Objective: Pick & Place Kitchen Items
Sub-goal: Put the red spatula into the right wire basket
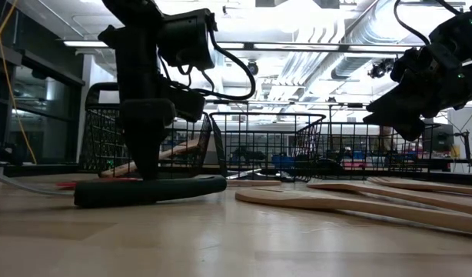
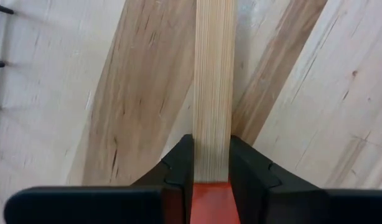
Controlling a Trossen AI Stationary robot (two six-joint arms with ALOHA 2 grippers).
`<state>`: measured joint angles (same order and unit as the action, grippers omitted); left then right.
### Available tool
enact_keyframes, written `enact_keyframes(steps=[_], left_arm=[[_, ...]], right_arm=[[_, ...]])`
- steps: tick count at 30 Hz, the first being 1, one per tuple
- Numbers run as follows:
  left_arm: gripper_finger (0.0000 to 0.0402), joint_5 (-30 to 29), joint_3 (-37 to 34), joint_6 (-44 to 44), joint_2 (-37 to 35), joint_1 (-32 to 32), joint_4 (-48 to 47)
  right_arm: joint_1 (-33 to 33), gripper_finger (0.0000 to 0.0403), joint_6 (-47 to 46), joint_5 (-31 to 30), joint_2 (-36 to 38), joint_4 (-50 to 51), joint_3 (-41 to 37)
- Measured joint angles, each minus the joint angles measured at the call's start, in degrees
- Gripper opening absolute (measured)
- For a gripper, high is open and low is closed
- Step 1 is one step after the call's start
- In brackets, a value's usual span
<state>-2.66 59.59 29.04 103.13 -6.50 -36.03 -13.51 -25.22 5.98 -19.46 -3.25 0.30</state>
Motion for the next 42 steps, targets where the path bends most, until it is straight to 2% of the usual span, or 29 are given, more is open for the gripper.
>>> enact_keyframes(steps=[7,16,26,39,42], left_arm=[[0.0071,0.24,0.18,0.00,0.05,0.00,-0.25],[0.0071,2.12,5.56,-0.77,0.55,-0.17,-5.55],[0.0070,3.32,8.86,-3.26,0.37,-1.27,-6.21],[0.0070,3.78,14.38,-6.80,0.20,-1.18,-7.07],[0.0070,3.76,16.25,-8.07,0.20,-1.18,-7.42]], right_arm=[[0.01,0.0151,-0.01,0.00,0.00,0.00,0.00],[-0.01,0.0151,-0.01,-0.02,0.00,0.00,0.00],[0.01,0.0151,0.04,-0.02,0.00,0.00,0.02],[0.01,0.0151,11.59,-0.04,0.00,0.00,0.00],[0.01,0.0151,10.14,0.11,0.00,0.00,0.02]])
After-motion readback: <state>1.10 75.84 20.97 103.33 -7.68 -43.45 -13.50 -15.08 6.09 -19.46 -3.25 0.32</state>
